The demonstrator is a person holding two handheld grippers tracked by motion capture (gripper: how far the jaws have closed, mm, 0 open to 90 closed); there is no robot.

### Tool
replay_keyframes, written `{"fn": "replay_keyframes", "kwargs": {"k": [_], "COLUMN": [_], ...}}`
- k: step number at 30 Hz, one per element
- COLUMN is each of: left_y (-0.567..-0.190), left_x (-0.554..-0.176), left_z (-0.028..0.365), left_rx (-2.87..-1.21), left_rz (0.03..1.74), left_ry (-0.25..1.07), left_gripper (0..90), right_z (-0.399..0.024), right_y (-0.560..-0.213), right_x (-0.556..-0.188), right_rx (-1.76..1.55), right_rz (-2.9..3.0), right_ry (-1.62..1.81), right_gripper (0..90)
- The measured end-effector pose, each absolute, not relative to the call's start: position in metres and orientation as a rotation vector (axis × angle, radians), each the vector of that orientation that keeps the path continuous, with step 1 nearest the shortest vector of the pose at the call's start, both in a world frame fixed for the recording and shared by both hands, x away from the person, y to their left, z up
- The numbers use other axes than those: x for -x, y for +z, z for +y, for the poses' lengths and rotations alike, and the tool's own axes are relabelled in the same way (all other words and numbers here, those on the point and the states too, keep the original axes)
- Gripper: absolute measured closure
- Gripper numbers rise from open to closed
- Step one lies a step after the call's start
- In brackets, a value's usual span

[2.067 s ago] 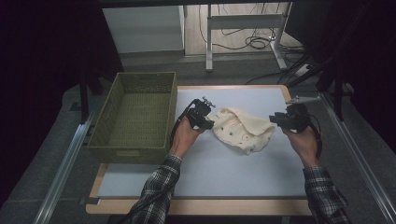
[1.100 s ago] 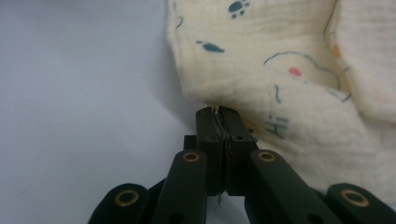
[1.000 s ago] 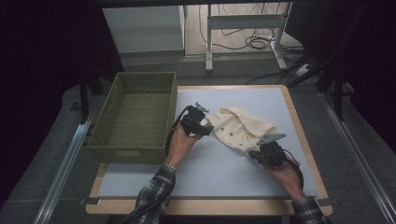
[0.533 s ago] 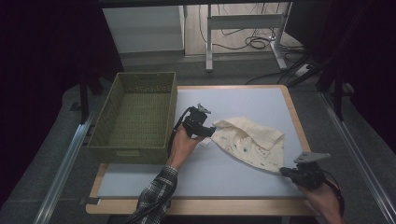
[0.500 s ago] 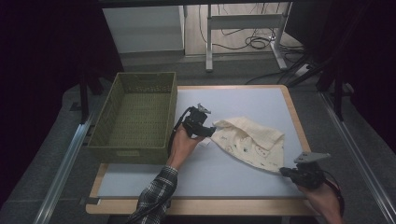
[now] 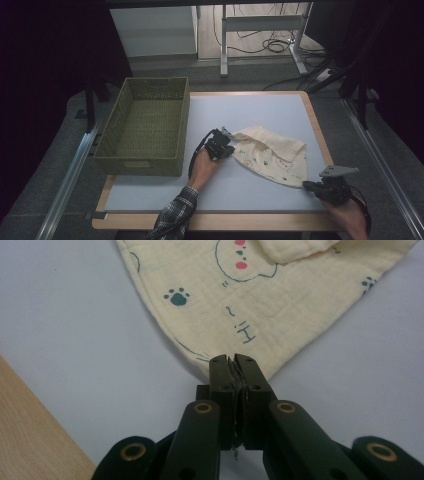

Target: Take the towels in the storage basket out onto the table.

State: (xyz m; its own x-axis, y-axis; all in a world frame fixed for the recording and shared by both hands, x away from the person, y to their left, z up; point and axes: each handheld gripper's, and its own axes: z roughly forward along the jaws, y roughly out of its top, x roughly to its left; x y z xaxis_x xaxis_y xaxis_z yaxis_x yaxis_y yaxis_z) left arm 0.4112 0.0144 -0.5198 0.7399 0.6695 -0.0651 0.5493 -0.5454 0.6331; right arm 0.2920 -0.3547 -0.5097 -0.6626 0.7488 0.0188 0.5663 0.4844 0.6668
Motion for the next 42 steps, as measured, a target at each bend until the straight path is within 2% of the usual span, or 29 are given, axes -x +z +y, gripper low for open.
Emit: {"fn": "replay_keyframes", "kwargs": {"k": [7,14,16,17,18,20,23,27,33,38,42], "left_y": [-0.497,-0.508,-0.514,-0.516,-0.516,-0.513,-0.507,-0.504,-0.516,-0.521,-0.526], "left_x": [-0.372,-0.322,-0.314,-0.313,-0.313,-0.315,-0.322,-0.332,-0.354,-0.362,-0.366], "left_z": [0.038,0.061,0.064,0.065,0.067,0.069,0.067,0.062,0.053,0.053,0.052], "left_rx": [-2.262,-2.255,-2.252,-2.244,-2.241,-2.205,-2.177,-2.181,-2.192,-2.199,-2.219], "left_rz": [0.913,0.932,0.933,0.939,0.938,0.949,0.956,0.967,1.004,1.012,1.016], "left_ry": [0.249,0.153,0.137,0.159,0.179,0.196,0.224,0.284,0.333,0.367,0.382], "left_gripper": [87.9,87.0,82.1,73.0,65.6,59.9,58.7,56.7,56.5,51.9,55.7], "right_z": [-0.353,-0.347,-0.349,-0.350,-0.351,-0.355,-0.359,-0.357,-0.328,-0.310,-0.301], "right_y": [-0.502,-0.498,-0.499,-0.500,-0.500,-0.497,-0.488,-0.484,-0.491,-0.502,-0.511], "right_x": [-0.280,-0.262,-0.258,-0.257,-0.256,-0.256,-0.260,-0.272,-0.311,-0.335,-0.345], "right_rx": [-1.074,-1.040,-1.050,-1.057,-1.060,-1.074,-1.072,-1.076,-1.025,-1.001,-0.976], "right_rz": [2.456,2.492,2.518,2.523,2.526,2.517,2.502,2.481,2.470,2.483,2.492], "right_ry": [0.969,0.996,1.004,1.008,1.019,1.044,1.100,1.114,1.133,1.096,1.022], "right_gripper": [87.4,87.4,86.8,85.9,83.7,76.8,71.6,71.6,73.4,73.3,73.3]}}
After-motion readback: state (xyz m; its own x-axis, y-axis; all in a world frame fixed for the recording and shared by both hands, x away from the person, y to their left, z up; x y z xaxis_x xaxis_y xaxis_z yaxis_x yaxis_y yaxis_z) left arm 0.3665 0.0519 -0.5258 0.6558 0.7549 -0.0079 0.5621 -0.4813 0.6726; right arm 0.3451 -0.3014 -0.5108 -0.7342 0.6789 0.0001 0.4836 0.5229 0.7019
